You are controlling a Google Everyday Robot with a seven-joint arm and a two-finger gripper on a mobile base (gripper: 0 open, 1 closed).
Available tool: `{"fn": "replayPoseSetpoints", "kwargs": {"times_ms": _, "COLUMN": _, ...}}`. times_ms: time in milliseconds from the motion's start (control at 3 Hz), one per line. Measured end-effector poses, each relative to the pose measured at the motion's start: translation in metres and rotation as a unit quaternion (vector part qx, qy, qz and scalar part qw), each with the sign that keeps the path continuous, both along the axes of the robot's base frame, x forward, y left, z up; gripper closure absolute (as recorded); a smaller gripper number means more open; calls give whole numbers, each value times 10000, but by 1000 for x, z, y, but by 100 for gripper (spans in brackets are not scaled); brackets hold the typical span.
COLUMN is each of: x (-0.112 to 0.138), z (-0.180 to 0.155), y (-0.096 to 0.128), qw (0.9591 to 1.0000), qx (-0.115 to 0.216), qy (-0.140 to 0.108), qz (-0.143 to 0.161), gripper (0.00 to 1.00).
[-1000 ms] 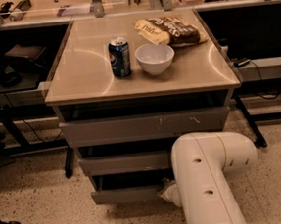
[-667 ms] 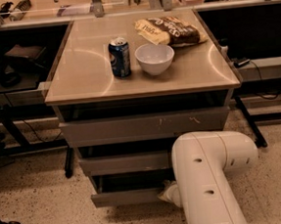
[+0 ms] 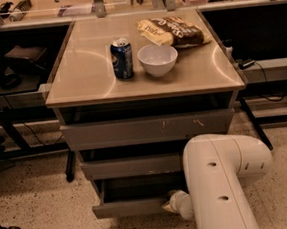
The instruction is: Open bottom drawer
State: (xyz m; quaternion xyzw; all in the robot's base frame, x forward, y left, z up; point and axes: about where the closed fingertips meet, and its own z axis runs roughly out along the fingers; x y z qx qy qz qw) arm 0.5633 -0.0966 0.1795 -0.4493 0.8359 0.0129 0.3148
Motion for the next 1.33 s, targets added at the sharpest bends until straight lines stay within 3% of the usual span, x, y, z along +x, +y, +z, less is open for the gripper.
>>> {"fn": "replayPoseSetpoints", "kwargs": {"times_ms": 1333, "x": -29, "z": 3, "y": -4, "qw": 9998, "qx": 21, "qy": -153, "qz": -79, "gripper": 100}}
